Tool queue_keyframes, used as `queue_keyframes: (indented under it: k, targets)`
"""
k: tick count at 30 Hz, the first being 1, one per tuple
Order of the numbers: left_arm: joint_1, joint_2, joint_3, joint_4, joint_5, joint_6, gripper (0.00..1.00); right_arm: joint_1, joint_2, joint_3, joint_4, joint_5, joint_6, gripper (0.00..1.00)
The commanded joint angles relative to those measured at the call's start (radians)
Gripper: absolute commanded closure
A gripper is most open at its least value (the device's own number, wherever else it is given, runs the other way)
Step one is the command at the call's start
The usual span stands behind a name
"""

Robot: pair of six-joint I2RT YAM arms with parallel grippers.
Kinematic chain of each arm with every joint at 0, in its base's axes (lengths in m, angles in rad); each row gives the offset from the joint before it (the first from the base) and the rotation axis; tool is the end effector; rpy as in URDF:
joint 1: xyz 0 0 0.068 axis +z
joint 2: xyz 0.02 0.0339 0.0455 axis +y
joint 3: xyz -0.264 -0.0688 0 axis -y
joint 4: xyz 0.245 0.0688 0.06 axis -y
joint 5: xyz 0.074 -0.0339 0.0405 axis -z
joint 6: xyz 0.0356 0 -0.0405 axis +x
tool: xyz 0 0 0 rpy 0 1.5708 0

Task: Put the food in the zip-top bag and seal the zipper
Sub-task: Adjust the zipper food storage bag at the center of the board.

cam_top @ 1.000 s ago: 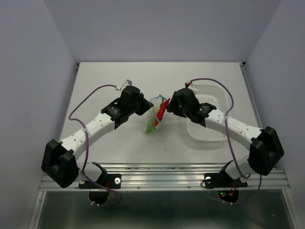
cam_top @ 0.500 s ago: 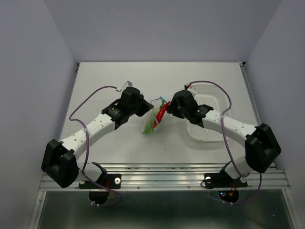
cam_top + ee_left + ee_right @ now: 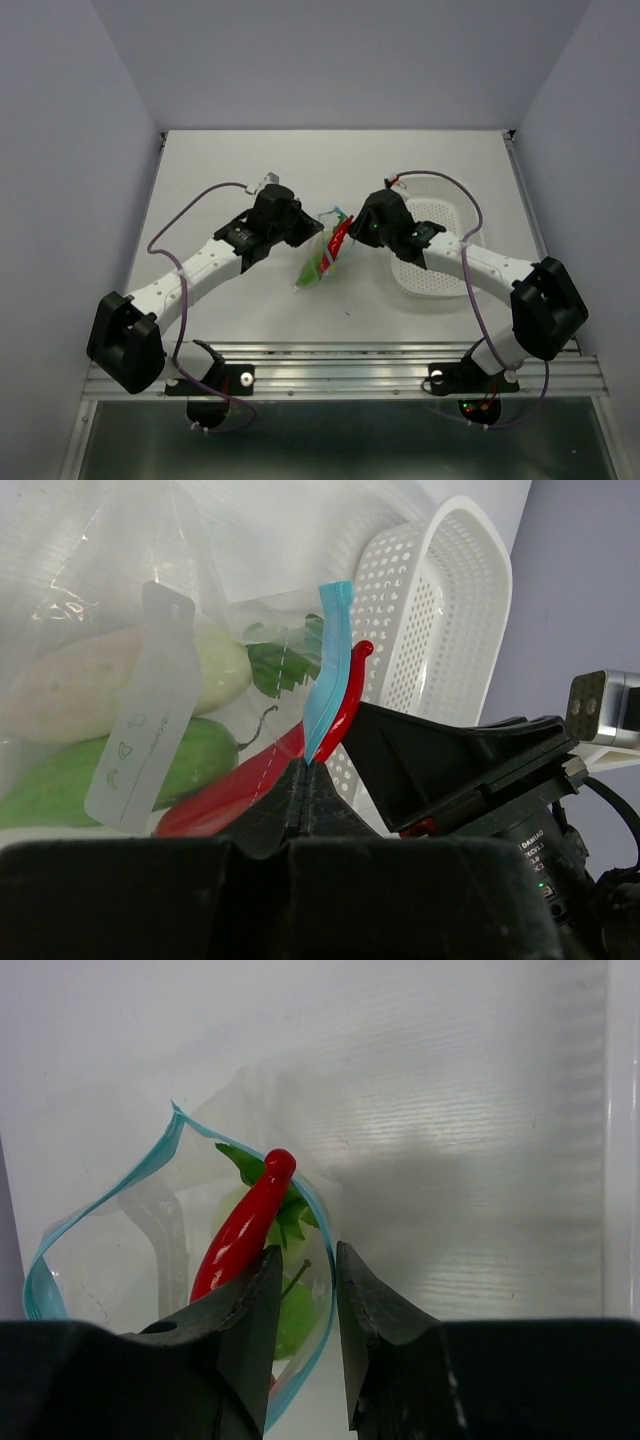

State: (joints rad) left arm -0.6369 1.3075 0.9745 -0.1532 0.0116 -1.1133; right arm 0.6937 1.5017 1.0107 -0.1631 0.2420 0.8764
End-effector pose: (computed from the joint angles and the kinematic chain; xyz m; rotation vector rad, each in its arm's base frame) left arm 0.2404 -0.1784 0.2938 -0.5217 2.1820 -1.0460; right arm 0.2609 0.2059 0.2482 0.3420 2.2437 0.5953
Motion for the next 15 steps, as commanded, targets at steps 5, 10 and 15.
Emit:
queue_keyframes:
  k: [5, 10, 15]
  targets:
    - [0.005, -0.056, -0.016, 0.047, 0.008, -0.008, 1.00, -0.005, 0.022, -0.024, 0.048, -0.013, 0.015, 0.64]
    - [0.003, -0.057, -0.019, 0.049, 0.008, -0.008, 1.00, -0.005, 0.031, -0.030, 0.048, -0.024, 0.016, 0.66]
    - [0.005, -0.053, -0.022, 0.049, 0.011, -0.003, 1.00, -0.005, 0.008, -0.034, 0.074, -0.026, -0.002, 0.92]
